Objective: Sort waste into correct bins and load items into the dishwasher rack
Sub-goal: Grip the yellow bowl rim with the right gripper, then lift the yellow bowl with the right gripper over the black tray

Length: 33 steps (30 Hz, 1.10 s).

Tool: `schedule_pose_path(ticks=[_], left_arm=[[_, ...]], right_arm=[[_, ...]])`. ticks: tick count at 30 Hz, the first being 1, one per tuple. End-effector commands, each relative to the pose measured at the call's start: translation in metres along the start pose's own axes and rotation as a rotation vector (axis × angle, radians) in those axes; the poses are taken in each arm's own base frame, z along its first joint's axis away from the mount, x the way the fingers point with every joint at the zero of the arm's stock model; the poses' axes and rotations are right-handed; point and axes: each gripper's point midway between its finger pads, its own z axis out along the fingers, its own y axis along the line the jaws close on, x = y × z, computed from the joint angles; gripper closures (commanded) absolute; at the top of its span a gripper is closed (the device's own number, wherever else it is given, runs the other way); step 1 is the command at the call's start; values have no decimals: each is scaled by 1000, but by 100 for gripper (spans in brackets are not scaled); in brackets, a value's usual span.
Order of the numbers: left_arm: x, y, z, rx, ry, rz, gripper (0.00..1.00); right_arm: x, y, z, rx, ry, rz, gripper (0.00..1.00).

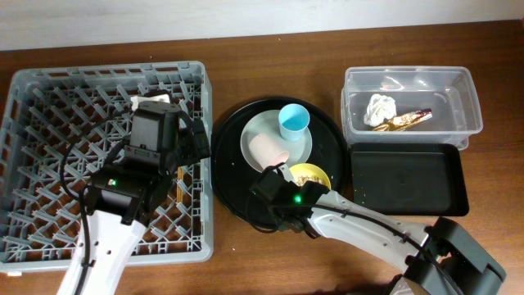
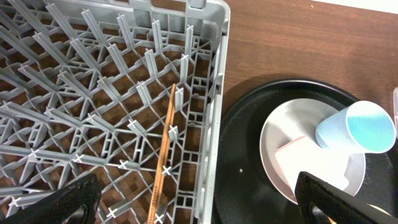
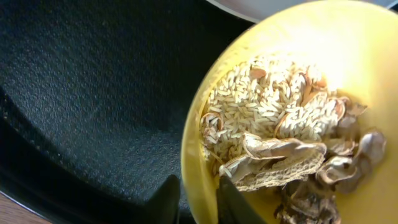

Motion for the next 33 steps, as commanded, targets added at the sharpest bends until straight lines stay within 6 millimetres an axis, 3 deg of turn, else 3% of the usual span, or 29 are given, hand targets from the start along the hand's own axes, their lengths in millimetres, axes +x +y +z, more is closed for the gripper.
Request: schedule_pose_path(ticks=[1,6,7,9,12,15,19,22,26,33], left_arm=[[-5,0,-5,7,-14,-5,1],[-4,0,-5,7,-14,-5,1],[-5,0,-5,7,-14,-5,1],[-4,0,-5,7,-14,-5,1],[-4,0,-5,7,-14,-5,1],[-4,0,-5,7,-14,-5,1],[-5,0,-5,7,-14,-5,1],[-4,0,-5,7,-14,-5,1],[-4,0,-5,7,-14,-5,1],[-4,0,-5,7,-14,-5,1]], right_arm=[[3,-5,2,22,5,7,85],[2,-6,2,24,3,7,86],[2,-5,2,23,3,7,93],[0,-5,0,24,1,8,96],[-14,-5,-18,18,-21,13,96],[-36,-9,-52,28,-63,22,96],[-54,-42,-94,147,-78,48,96],[-59,-72,-111,170,-44,123,96],[-55,-123,-111,106,24,315,96],[-56,-162,-109,-305,26,453,96]])
